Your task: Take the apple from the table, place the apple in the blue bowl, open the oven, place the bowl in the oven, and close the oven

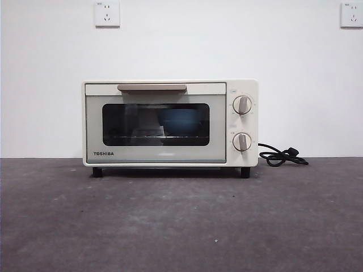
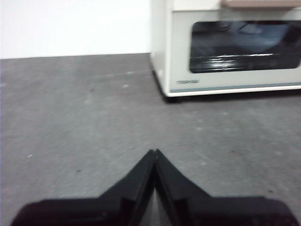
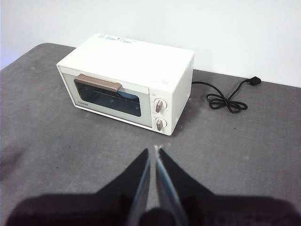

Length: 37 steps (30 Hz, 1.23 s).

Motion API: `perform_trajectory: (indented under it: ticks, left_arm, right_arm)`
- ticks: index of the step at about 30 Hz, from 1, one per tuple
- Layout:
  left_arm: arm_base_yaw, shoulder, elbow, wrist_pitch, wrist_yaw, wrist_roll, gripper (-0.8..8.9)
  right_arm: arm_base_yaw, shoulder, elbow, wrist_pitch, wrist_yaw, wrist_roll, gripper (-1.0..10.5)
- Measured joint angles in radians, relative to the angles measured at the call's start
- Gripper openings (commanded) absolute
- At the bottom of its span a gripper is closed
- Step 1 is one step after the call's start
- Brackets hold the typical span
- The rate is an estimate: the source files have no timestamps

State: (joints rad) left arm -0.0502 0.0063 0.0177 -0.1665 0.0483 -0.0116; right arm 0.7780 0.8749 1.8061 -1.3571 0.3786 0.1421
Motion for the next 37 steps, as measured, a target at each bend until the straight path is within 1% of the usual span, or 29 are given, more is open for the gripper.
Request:
perform_trajectory:
  ticks: [3, 8, 11, 17, 37]
  left_arm:
    - [0.000, 0.000, 0.000, -0.009, -0.038, 0.014, -0.04]
    - [0.000, 0.000, 0.000, -0.012, -0.045, 0.081, -0.04]
    - [0.000, 0.000, 0.000, -0.012, -0.045, 0.098, -0.04]
    - [0.000, 0.000, 0.000, -0.011, -0.042, 0.071, -0.04]
    - [0.000, 0.010, 0.000, -0.011, -0.042, 0.070, -0.04]
  right_arm:
    - [0.000, 0.000, 0.000, 0.000, 0.000, 0.000, 0.3]
    - [0.000, 0.000, 0.000, 0.000, 0.000, 0.000, 0.3]
    - [0.000, 0.000, 0.000, 0.000, 0.000, 0.000, 0.3]
    - [0.000, 0.000, 0.000, 0.000, 0.000, 0.000, 0.3]
    - [0.000, 0.000, 0.000, 0.000, 0.000, 0.000, 0.3]
